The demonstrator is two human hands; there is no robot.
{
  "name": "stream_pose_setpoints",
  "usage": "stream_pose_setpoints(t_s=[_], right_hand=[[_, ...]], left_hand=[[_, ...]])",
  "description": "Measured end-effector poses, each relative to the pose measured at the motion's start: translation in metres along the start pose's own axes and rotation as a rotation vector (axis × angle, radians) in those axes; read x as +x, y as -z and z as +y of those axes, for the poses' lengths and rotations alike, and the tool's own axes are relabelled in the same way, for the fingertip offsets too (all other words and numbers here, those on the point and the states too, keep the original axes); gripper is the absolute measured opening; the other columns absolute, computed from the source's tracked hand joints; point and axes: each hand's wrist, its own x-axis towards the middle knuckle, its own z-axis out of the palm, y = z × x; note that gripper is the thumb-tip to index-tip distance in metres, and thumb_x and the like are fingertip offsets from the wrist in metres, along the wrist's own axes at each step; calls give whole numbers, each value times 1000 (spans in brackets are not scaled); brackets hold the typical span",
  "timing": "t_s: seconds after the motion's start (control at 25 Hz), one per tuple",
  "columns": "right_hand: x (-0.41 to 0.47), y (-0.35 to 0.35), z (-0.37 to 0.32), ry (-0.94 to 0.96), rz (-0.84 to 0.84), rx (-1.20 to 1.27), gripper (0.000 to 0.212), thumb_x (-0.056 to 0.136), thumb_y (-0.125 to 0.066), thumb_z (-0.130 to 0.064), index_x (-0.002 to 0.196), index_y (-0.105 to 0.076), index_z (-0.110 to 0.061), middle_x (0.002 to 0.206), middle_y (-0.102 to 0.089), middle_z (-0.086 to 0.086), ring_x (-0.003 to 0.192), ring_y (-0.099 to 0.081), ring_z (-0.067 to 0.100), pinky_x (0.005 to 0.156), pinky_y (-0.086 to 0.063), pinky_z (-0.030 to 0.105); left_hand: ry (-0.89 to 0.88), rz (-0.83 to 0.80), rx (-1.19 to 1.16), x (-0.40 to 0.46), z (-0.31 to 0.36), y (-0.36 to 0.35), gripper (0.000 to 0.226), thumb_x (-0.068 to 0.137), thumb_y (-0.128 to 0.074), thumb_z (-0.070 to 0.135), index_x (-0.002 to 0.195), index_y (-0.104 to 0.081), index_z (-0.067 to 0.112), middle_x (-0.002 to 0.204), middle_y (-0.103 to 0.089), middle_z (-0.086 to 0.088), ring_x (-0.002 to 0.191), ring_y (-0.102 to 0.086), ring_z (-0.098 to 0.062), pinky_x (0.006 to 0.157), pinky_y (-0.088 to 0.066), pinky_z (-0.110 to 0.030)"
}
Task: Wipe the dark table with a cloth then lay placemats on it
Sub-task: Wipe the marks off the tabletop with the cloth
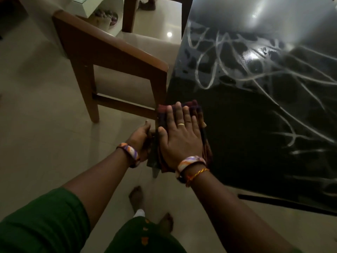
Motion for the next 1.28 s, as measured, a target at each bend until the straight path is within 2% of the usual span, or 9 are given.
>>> stream_pose_setpoints(t_s=[0.08,0.2,0.32,0.44,0.72,0.88,1.04,1.2,1.28], right_hand=[[53,0,8,-56,-18,4,59,99,-19,-46,151,-1,-24,159,9,1,146,10,19,113,13,32],[135,10,18,-165,-10,-14,60,100,-21,-45,152,-2,-21,160,6,4,146,7,22,115,8,37],[112,7,10,-135,-9,0,60,99,-20,-46,151,1,-26,159,10,2,146,10,20,114,9,35],[33,4,-11,-79,-7,45,62,93,-16,-52,145,13,-37,154,23,-5,142,19,14,111,17,30],[170,12,2,-330,9,-12,62,98,-29,-40,151,0,-27,159,9,7,146,8,26,117,5,43],[78,-4,-27,-263,38,-8,65,96,-30,-39,150,6,-30,158,15,5,145,13,22,115,11,37],[37,-10,-39,-211,7,-59,67,96,-30,-38,148,12,-30,157,20,4,144,18,22,111,17,31],[130,7,-17,-305,7,-13,63,98,-30,-31,151,1,-24,159,12,7,146,10,25,116,7,40],[119,2,-18,-300,3,-9,62,98,-31,-31,152,0,-23,159,11,7,146,10,25,117,7,40]], left_hand=[[-2,-11,-39,13,14,1,56,97,-27,49,110,-66,10,122,-60,-15,105,-61,-27,96,-40,-38],[-9,1,125,24,19,-5,42,99,-34,29,79,-67,10,70,-70,-5,65,-66,-16,69,-46,-28],[88,-89,138,35,12,2,33,97,-38,29,90,-63,9,81,-69,-8,74,-65,-18,70,-51,-29],[128,-157,156,47,12,16,38,100,-29,22,88,-62,7,68,-71,-7,59,-68,-15,52,-55,-21],[169,-293,213,51,22,25,42,83,-42,40,90,-73,14,89,-73,-3,78,-71,-16,72,-56,-27],[189,-260,256,42,21,24,41,99,-27,20,97,-64,4,87,-73,-10,80,-71,-18,66,-55,-25],[122,-86,296,41,17,18,41,101,-25,17,136,-37,-2,127,-52,-15,129,-42,-34,78,-45,-24],[-61,-260,668,17,15,2,31,99,-30,23,114,-55,12,113,-62,-9,102,-57,-23,88,-45,-34],[14,-196,425,4,11,5,31,99,-35,20,124,-49,10,125,-53,-12,98,-57,-20,79,-45,-30]])
